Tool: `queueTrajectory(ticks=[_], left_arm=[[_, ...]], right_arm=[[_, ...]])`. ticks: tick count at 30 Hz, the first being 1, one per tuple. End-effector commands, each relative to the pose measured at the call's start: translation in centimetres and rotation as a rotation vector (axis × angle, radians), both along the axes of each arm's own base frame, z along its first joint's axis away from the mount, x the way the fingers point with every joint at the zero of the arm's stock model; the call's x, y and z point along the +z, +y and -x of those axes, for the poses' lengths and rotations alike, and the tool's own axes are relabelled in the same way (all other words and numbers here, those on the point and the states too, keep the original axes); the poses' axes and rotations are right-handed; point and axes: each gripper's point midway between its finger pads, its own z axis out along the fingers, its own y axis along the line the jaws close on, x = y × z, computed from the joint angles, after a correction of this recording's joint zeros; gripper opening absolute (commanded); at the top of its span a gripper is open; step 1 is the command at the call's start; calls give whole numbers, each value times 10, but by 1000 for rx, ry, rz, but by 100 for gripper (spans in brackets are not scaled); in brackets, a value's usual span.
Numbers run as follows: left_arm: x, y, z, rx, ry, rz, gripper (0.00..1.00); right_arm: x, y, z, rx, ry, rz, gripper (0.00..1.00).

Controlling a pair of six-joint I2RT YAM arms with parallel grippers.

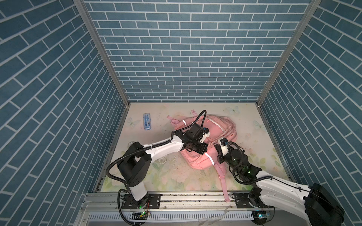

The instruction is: Pack the student bag

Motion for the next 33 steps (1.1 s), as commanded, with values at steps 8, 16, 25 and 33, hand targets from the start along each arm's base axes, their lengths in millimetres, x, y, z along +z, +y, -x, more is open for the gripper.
queueTrajectory(ticks=[8, 16, 25, 33], left_arm=[[23, 37, -7, -90, -212, -133, 0], [22, 67, -6, -231, -372, -276, 0], [30, 72, -17, -415, -624, -325, 0], [32, 87, -68, -406, -682, -371, 0]], right_arm=[[-28, -24, -8, -120, 116, 50, 0], [-18, -56, -24, -298, 123, 1, 0], [-12, -54, -21, -240, 155, -15, 0], [-13, -16, -14, -66, 203, -50, 0]])
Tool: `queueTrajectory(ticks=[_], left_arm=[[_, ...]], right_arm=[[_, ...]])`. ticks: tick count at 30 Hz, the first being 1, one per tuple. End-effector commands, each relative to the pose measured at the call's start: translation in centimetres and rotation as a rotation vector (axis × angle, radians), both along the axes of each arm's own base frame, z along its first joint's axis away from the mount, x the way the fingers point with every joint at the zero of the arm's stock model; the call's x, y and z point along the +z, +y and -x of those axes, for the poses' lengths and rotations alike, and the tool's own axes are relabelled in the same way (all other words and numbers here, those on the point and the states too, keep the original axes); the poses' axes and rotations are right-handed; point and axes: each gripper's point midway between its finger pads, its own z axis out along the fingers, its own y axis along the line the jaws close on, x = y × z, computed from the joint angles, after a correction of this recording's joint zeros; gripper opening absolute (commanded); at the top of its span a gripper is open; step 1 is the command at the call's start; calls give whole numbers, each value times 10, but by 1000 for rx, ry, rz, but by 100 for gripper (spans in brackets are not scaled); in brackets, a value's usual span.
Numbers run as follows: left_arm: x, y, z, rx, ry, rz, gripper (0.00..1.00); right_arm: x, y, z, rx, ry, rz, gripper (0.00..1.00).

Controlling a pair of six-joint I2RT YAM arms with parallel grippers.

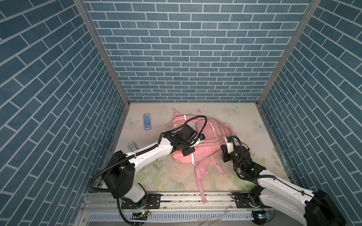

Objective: Pack the student bag
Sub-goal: 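Pull the zipper pull with the right gripper while the left gripper holds the flap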

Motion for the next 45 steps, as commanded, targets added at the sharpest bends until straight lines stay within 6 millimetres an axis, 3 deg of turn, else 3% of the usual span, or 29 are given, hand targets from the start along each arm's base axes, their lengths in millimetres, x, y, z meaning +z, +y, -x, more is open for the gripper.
queueTrajectory(ticks=[1, 3, 5, 10, 14, 17, 19, 27, 32, 38, 45], left_arm=[[25, -3, -42, -12, -127, 44, 0], [24, 0, -49, 44, -115, 84, 0], [23, -4, -44, 79, -62, 145, 16], [30, -21, -17, 268, 193, 407, 39], [41, -21, -15, 523, 333, 605, 45], [54, -12, -24, 773, 386, 799, 48], [55, -10, -23, 901, 456, 937, 54], [50, -6, -3, 1252, 558, 1194, 56], [30, -13, 16, 1428, 732, 1336, 58], [21, -41, 28, 1460, 809, 1363, 57], [4, -45, 17, 1487, 785, 1405, 57]], right_arm=[[12, 21, -2, 69, -3, -45, 0], [14, 28, -4, 82, -5, -50, 0], [17, 33, -8, 94, -10, -56, 0], [20, 39, -11, 109, -18, -63, 0], [17, 40, -9, 121, -18, -60, 0], [15, 42, -8, 130, -12, -61, 0], [15, 42, -7, 136, -16, -63, 0], [16, 43, -2, 165, -47, -60, 0], [5, 44, 4, 193, -36, -64, 0], [3, 44, 9, 212, -40, -61, 0], [0, 45, 11, 221, -31, -58, 0]])
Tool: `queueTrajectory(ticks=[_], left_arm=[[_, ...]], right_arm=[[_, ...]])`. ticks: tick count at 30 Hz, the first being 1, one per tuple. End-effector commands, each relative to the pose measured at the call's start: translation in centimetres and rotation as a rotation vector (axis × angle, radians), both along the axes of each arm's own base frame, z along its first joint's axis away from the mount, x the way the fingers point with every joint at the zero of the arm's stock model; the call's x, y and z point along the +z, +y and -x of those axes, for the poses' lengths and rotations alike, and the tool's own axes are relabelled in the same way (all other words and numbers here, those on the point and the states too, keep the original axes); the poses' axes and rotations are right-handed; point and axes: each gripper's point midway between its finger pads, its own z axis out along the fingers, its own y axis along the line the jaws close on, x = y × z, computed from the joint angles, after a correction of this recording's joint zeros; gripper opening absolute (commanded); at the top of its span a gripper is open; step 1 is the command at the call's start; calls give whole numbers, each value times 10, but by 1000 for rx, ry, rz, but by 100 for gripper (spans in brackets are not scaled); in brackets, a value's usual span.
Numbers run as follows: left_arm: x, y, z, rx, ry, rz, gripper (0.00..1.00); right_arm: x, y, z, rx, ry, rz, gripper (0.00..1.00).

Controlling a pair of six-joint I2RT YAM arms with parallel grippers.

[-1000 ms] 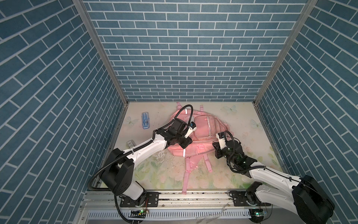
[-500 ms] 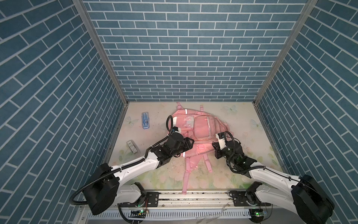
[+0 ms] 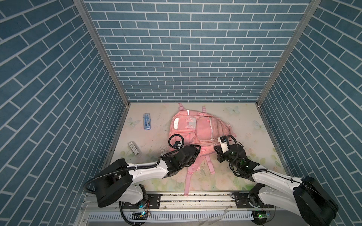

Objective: Pack the student bag
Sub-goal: 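Pull the zipper pull with the right gripper while the left gripper holds the flap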

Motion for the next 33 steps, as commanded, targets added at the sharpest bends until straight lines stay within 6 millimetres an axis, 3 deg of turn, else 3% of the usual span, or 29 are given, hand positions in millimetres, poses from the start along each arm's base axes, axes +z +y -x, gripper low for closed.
queueTrajectory(ticks=[1, 5, 11, 13, 17, 20, 26, 33], left_arm=[[4, 4, -15, 87, -31, 60, 57], [-5, 15, -31, 139, -46, 66, 57], [-26, -2, -45, 82, -30, 85, 53], [-32, -1, -47, 81, -21, 102, 45], [-33, 6, -52, 61, -33, 96, 15], [-31, 14, -53, 23, -36, 54, 0], [-34, 35, -50, -108, -29, -23, 0], [-25, 45, -54, -309, -97, -261, 0]], right_arm=[[11, 10, 5, 63, -43, -25, 0], [10, 12, 6, 70, -27, -30, 0], [9, 14, 4, 70, -6, -20, 0], [11, 15, 3, 68, -6, -22, 0], [12, 9, -2, 16, -3, -16, 0], [17, -2, -8, -53, -19, -5, 0], [28, -35, -20, -179, -63, 36, 0], [39, -98, -46, -449, -93, 99, 0]])
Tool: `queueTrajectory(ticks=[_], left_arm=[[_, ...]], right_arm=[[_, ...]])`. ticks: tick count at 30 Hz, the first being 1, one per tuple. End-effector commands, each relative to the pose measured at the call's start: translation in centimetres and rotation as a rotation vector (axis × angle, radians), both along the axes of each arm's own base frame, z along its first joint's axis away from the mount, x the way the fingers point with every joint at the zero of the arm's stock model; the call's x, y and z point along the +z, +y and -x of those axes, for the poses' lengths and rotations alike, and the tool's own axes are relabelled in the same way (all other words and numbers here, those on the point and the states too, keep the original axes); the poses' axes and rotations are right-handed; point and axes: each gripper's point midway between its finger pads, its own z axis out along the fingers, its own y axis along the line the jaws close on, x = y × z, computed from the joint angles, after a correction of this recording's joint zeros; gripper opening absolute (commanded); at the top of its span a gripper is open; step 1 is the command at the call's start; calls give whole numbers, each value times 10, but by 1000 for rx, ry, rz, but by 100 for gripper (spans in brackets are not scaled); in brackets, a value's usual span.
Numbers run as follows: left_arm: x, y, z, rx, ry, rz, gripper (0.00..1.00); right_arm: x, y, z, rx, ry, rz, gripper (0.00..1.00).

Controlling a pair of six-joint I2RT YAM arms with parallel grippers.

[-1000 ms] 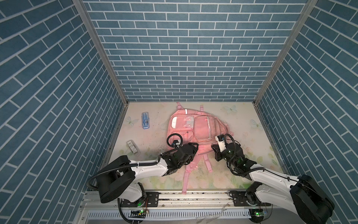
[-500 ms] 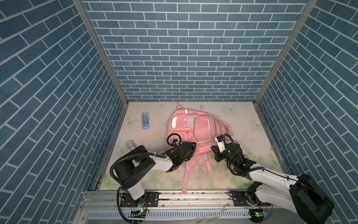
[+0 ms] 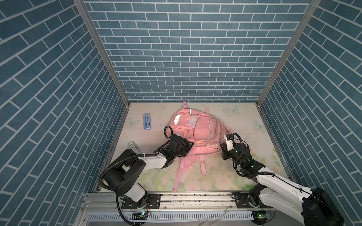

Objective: Pack the student bag
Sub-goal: 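Pull the zipper pull with the right gripper while the left gripper holds the flap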

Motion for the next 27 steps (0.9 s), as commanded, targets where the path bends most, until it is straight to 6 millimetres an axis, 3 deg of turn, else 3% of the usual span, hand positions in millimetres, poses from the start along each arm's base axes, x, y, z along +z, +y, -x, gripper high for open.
queueTrajectory(ticks=[1, 5, 10, 16, 21, 23, 24, 27], left_arm=[[-5, 15, 1, -124, -56, -181, 0], [-9, 24, -4, -185, -41, -186, 0], [0, 32, -21, -255, -91, -280, 0], [1, 46, -53, -283, -103, -358, 0], [3, 60, -84, -224, -111, -346, 0], [5, 65, -93, -187, -102, -342, 23], [9, 65, -94, -171, -108, -334, 29], [16, 68, -87, -110, -97, -298, 39]], right_arm=[[22, -46, -27, -215, -58, 44, 0], [26, -38, -34, -141, -32, 41, 0], [31, -14, -21, -16, -20, 63, 0], [36, 7, 0, 77, -37, 40, 0], [37, 37, 13, 188, -40, 22, 0], [39, 48, 18, 222, -53, 14, 0], [40, 54, 20, 238, -59, 7, 0], [42, 63, 23, 253, -71, -11, 0]])
